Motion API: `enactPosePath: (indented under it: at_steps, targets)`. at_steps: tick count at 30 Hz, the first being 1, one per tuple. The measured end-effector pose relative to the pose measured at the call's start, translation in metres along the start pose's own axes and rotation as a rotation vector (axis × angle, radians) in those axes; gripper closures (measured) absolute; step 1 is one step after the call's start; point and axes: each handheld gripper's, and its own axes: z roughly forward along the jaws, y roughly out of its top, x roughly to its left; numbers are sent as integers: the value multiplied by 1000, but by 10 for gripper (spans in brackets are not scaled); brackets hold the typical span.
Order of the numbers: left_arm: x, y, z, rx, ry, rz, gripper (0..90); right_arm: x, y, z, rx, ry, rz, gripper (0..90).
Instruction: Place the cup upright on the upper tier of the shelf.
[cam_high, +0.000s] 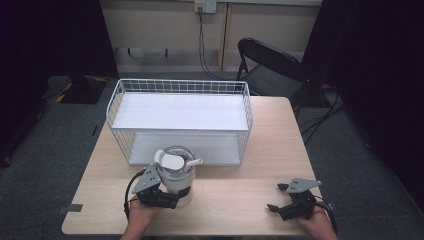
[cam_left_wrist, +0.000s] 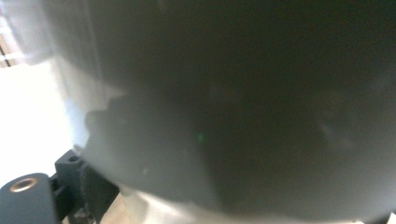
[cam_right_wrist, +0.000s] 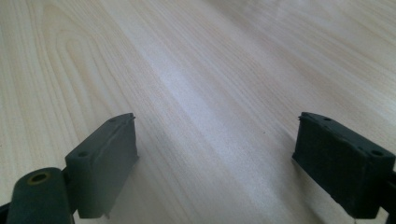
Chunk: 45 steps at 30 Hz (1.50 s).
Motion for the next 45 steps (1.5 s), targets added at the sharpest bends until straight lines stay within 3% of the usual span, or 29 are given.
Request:
enactPosePath:
  at_steps: [9,16,30,45]
  targets:
    - [-6,5,-2,-29,-8,-19,96,0,0,0,0,0,0,124]
    - [-10,29,-3,-82,-20,-52,97,0,0,0,0,0,0,125]
    - [-7,57,-6,-76,13,-64,98,0,0,0,0,0,0,125]
    - [-1,89,-8,-58,5,-85,98,0,0,0,0,0,0,124]
